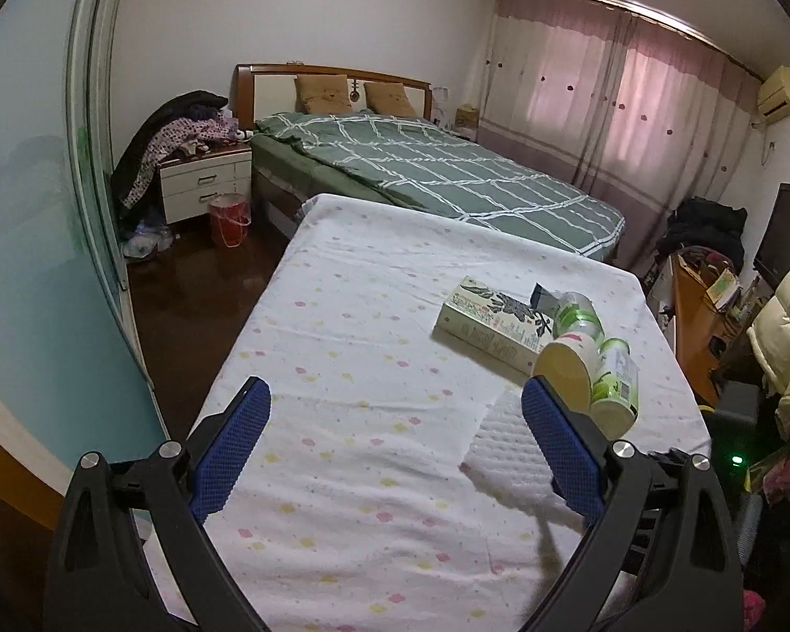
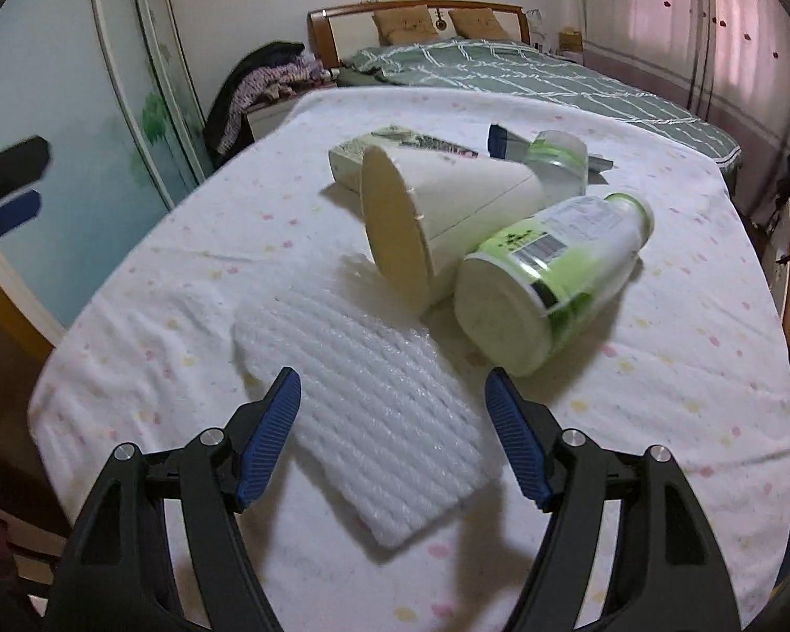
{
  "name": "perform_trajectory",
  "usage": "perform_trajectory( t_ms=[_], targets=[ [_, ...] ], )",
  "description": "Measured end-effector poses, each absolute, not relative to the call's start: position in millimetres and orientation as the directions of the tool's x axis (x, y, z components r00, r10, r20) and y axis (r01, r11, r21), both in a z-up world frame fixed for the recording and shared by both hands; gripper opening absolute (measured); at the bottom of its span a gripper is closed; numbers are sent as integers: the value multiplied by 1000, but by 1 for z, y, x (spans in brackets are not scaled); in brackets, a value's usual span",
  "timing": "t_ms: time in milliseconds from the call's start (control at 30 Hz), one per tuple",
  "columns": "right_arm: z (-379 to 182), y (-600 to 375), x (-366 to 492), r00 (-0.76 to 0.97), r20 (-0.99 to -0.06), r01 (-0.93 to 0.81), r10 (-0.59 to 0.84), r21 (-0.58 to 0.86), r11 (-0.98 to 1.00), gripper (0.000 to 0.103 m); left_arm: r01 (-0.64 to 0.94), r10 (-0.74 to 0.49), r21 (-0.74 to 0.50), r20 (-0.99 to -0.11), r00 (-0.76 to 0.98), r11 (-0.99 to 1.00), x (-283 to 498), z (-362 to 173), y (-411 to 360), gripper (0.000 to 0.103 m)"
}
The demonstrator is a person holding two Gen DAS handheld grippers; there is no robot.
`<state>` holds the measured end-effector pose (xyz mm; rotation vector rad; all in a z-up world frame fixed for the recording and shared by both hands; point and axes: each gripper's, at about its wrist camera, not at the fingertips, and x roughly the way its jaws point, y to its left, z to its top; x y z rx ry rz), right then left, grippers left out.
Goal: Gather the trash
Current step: 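Reach the right tool to the white foam net on the sheet, then close the right tool on the white foam net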
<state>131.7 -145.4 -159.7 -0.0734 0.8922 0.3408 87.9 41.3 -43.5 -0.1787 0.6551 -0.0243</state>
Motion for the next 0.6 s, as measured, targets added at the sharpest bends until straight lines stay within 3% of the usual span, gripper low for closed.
perform_trajectory(
  t_ms=[200,300,367,600],
  targets=[
    [-166,-140,125,583,-778,-333,235,35,942,66,-29,-88,-180,-606,790,983,89,-44,37,95],
    [-166,-136,119,576,-780,-355,245,32,934,51,-29,-90,-183,-609,788,983,89,-45,37,95],
    [-164,-137,116,557,-783,-363,277,71,929,34,-29,-91,-183,-612,786,983,89,-46,36,95],
    [-151,-160,106,541,-758,-322,364,213,922,30,-27,-86,-175,-603,793,984,86,-45,34,95]
  ],
)
